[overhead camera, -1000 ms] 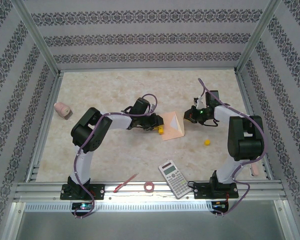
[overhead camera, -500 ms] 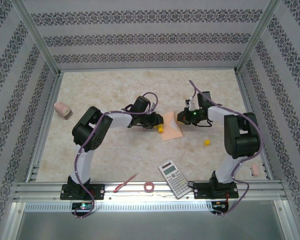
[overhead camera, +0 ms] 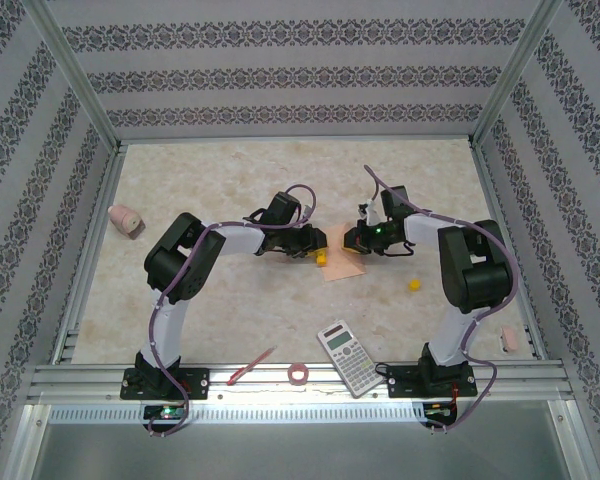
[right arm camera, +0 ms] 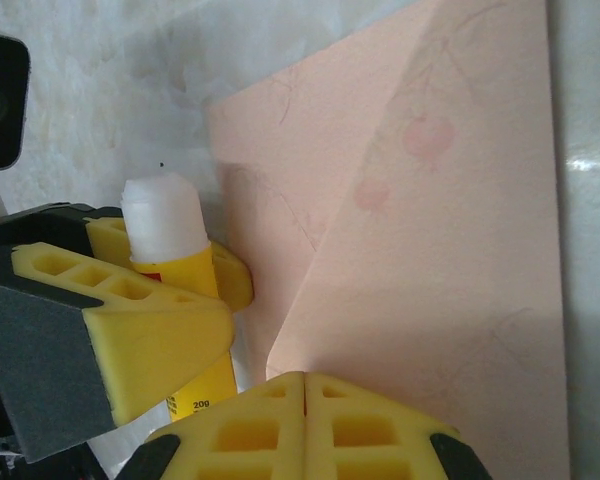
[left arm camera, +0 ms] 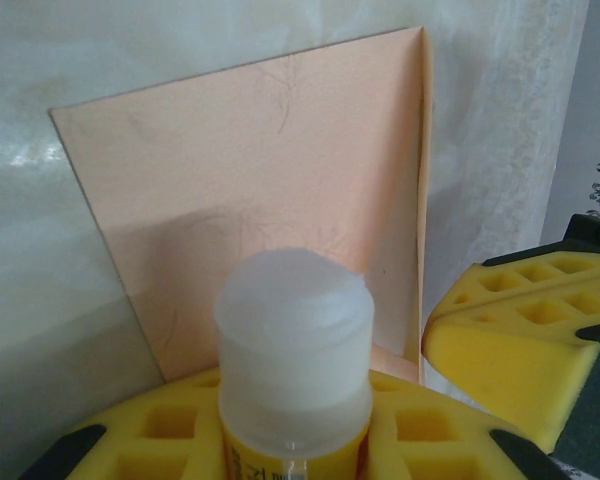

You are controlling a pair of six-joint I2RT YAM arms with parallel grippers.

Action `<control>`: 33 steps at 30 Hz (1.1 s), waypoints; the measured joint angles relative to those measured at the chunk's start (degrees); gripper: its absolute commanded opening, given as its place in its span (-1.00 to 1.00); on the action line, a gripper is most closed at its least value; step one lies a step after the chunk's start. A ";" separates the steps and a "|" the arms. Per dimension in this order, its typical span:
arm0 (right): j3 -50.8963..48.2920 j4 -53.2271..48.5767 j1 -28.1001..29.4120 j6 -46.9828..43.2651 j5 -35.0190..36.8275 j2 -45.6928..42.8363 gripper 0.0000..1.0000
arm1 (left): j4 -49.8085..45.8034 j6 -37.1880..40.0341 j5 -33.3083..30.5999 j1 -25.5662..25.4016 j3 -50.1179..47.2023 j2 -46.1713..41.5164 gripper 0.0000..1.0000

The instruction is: Place the letter into the envelope and seal it

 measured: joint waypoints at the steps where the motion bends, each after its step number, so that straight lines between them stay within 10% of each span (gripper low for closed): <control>1: 0.00 0.09 0.22 0.15 0.00 0.20 -1.00 | 0.02 0.00 0.02 0.00 0.00 0.00 -1.00; 33: 1.27 -0.83 1.49 0.44 1.77 4.09 -1.00 | 0.04 -0.04 0.07 0.00 0.00 0.00 -1.00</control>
